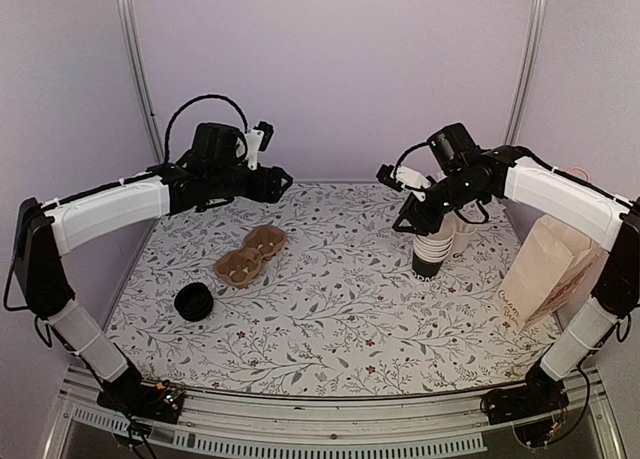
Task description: Pack the takeout coffee
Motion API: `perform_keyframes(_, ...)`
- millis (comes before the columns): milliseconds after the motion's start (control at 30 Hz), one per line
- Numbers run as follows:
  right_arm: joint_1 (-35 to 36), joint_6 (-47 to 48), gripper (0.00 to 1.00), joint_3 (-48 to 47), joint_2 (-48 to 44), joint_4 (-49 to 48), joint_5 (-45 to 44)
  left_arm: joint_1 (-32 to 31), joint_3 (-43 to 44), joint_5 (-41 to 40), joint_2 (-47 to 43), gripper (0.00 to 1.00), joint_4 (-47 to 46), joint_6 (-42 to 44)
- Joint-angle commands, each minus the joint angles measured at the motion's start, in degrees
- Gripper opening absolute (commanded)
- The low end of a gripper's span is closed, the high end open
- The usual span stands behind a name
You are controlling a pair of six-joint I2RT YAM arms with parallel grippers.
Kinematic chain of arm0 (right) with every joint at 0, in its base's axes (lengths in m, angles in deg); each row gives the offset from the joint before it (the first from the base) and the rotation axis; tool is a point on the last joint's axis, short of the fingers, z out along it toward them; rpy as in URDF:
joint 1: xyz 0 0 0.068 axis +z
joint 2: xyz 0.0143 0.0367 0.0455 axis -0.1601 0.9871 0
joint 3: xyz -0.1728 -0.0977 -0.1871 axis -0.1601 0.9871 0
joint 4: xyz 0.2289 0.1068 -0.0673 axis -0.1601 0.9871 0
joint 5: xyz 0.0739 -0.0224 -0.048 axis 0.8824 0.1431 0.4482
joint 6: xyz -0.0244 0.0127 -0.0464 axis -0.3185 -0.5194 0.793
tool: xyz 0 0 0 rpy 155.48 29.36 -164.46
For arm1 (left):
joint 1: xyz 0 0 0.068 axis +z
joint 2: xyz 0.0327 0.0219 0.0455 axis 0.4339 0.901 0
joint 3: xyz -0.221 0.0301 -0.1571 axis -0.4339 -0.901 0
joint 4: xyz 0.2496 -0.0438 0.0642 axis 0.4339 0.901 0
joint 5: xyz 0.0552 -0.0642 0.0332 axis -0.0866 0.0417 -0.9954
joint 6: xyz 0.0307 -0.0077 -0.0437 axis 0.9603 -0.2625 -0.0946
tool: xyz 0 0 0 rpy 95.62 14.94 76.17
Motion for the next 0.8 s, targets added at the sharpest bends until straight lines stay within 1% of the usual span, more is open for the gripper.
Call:
perform_keyframes(0,-2.20,-2.24,0.43,-1.60,1.66,6.25,-4.77,3.15,-2.31,9.16,2.67,0.76,-3.57,-7.06)
perform_keyframes(133,-2.47,-1.84,0.42,-0.02,1.33,7.80,-4.61,2.49,-6.29,9.44,0.28,0.76,-5.33,-7.34)
perform_keyframes(267,-2.47,-2.43,0.41,0.64,1.29,7.90,-5.51,2.38,-5.06,10.62,0.00,0.76,-2.97,-8.43)
perform_keyframes(367,-2.60,-2.88,0.41,0.93,1.20,8.04,-6.77,2.22,-5.81,12.03,-0.80,0.75,-3.36,-9.23)
perform_keyframes(667,-4.18,-3.04,0.40,2.62,0.53,8.94,-9.53,1.59,-5.68,11.64,-1.47,0.75,-2.32,-8.29)
perform_keyframes(767,-4.31,-3.09,0.36,2.96,0.50,9.18,-9.56,1.54,-5.45,11.33,-1.56,0.75,-1.73,-8.09)
